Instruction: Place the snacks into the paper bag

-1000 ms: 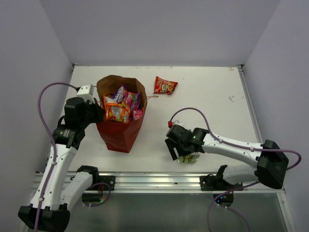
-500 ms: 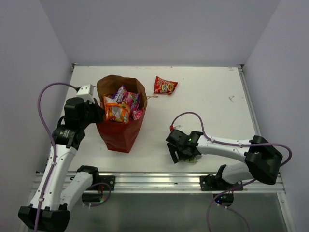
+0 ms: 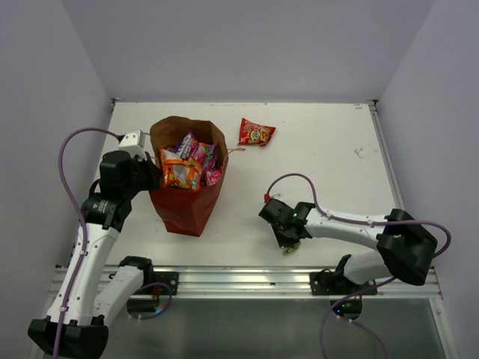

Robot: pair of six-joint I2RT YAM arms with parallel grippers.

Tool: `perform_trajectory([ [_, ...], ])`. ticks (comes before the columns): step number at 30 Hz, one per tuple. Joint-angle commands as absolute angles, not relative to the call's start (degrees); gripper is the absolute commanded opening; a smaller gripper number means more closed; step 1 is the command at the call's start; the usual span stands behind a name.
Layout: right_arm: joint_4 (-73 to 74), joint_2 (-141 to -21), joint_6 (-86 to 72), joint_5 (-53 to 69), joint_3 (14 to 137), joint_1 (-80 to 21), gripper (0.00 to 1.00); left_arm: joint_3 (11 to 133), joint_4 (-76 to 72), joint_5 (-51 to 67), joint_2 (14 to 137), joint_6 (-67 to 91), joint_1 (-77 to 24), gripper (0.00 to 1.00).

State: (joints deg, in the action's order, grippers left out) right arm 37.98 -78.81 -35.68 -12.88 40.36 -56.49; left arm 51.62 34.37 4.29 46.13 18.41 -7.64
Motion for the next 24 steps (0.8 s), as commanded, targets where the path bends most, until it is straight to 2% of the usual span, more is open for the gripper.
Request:
perform_trajectory([
  [1,39.89,-79.02,-31.84,-11.68,47.68,-56.6,0.0,52.12,34.63,5.89,46.05,18.72,-8.44,0.0],
  [3,44.46,-78.58,-28.67,-14.31,53.49,-56.6,0.0,51.94,34.54,5.71,46.05,18.72,-8.52,0.0],
  [8,51.31,-82.7,-21.72,-21.26,78.18,-56.6,0.0,51.68,34.45,5.45,45.62,18.9,-8.44,0.0],
  [16,49.4,-96.75,-6.69,-24.35,117.1,-56.6,0.0,51.59,34.54,4.75,45.18,18.63,-8.44,0.0],
  [20,44.92,-104.66,-1.85,-18.48,128.21,-55.99,0.0,51.07,34.1,4.57,45.26,18.81,-8.44,0.0],
  [24,41.32,-113.53,-3.33,-4.0,133.67,-54.85,0.0,51.06,33.66,4.66,45.62,18.81,-8.44,0.0],
])
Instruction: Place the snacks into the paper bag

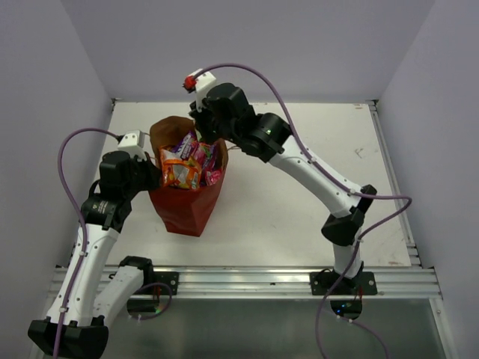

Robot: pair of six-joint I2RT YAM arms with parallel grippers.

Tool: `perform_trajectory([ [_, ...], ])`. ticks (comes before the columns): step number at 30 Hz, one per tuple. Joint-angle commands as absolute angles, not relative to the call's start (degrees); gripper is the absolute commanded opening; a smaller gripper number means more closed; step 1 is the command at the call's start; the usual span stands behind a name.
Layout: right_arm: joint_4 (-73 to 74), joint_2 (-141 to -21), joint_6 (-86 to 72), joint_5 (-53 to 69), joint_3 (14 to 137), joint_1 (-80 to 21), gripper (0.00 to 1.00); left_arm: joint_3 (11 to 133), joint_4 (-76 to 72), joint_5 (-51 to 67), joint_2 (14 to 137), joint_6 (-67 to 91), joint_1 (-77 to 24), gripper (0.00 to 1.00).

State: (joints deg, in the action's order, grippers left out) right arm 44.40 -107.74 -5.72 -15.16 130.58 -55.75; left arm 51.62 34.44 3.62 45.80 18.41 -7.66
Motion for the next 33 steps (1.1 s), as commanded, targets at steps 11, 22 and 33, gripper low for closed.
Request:
perform_trajectory([
  [11,27.25,-126.82,-9.75,12.65,138.77,-50.72,0.1,51.15,32.96,4.31,47.02,18.46,-8.44,0.0],
  [22,34.17,-114.71,-1.76,-3.75,137.47,-46.85,0.99,50.8,31.91,4.48,48.34,18.98,-8.44,0.0],
  [33,41.57,-123.82,-7.29,-5.54,131.9,-26.29,0.99,52.29,31.73,2.29,48.69,18.54,-8.44,0.0],
])
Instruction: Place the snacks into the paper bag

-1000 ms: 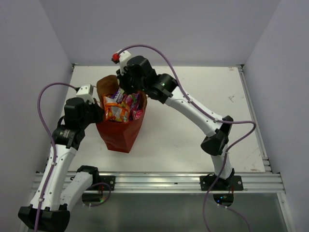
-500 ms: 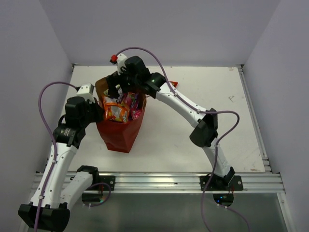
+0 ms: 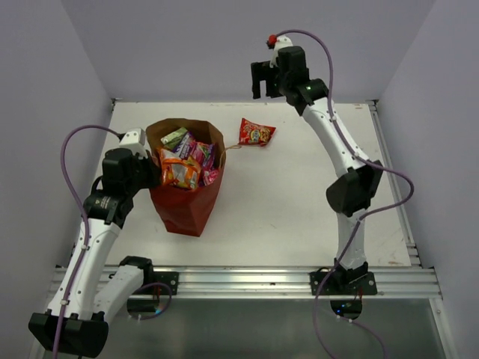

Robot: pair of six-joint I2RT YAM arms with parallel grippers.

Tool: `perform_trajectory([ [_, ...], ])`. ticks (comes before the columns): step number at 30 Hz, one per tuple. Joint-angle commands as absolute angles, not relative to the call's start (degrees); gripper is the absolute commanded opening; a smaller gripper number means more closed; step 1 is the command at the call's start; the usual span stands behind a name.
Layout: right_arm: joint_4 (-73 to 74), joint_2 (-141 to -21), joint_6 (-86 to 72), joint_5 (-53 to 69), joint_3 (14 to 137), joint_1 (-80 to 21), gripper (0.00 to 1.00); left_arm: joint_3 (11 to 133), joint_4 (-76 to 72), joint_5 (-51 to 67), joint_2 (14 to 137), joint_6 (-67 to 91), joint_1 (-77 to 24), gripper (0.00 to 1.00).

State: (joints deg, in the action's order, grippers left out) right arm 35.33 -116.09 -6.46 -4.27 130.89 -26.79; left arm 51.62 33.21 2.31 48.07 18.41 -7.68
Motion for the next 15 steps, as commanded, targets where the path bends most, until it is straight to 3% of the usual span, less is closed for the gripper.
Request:
perform_trajectory([
  [1,42.79,-128.1,-7.47,-4.93,133.84,-25.84,0.99,52.56,31.64,2.11,48.78,18.63,-8.44,0.0],
  [5,45.18,-137.54,-8.69,-2.82,144.03,-23.91,0.99,53.17,31.55,1.41,49.04,19.07,-8.44,0.0],
  [15,41.92,-145.54,-9.14,1.23,140.89,-22.76,0.99,54.58,33.66,0.26,49.83,19.86,-8.44,0.0],
])
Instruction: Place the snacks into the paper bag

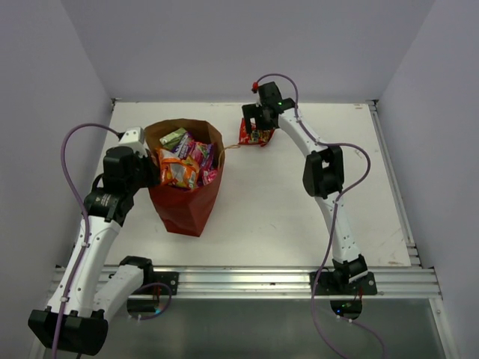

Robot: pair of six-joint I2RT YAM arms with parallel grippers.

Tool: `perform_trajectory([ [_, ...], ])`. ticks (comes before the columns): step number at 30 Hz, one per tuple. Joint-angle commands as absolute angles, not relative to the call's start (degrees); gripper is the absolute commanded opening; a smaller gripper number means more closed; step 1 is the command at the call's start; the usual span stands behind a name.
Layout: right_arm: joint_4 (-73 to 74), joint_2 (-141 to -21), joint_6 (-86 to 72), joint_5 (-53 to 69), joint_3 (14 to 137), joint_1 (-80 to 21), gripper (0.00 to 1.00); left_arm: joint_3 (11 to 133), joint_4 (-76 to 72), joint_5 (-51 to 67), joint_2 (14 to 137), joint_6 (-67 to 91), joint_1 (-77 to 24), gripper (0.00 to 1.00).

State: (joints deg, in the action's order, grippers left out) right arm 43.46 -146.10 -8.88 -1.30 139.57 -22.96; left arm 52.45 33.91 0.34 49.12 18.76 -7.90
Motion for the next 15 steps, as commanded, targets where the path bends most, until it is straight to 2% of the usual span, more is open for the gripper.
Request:
perform_trajectory([
  [1,41.84,-145.89,-9.14,1.49,140.54,-22.76,0.95,54.84,33.84,-1.13,50.01,19.95,-8.44,0.0],
  [3,41.92,-146.78,-8.97,1.84,139.66,-22.76,0.87,55.02,34.01,-1.41,50.19,20.13,-8.44,0.0],
  [4,42.01,-146.78,-8.96,1.76,139.31,-22.76,0.73,55.02,34.19,-1.58,50.1,20.21,-8.44,0.0],
  [5,41.92,-146.78,-8.88,1.58,138.35,-22.85,0.67,54.93,34.36,-1.67,50.01,20.21,-8.44,0.0],
  [8,41.57,-146.43,-8.09,0.88,137.37,-22.76,0.56,54.67,34.45,-1.93,49.83,20.3,-8.44,0.0],
  [12,41.48,-146.86,-8.09,1.49,136.76,-22.76,0.49,54.41,34.01,-1.93,49.92,20.3,-8.44,0.0],
  [15,41.92,-147.13,-8.09,1.76,136.5,-22.76,0.36,54.4,33.84,-1.76,49.92,20.3,-8.52,0.0],
])
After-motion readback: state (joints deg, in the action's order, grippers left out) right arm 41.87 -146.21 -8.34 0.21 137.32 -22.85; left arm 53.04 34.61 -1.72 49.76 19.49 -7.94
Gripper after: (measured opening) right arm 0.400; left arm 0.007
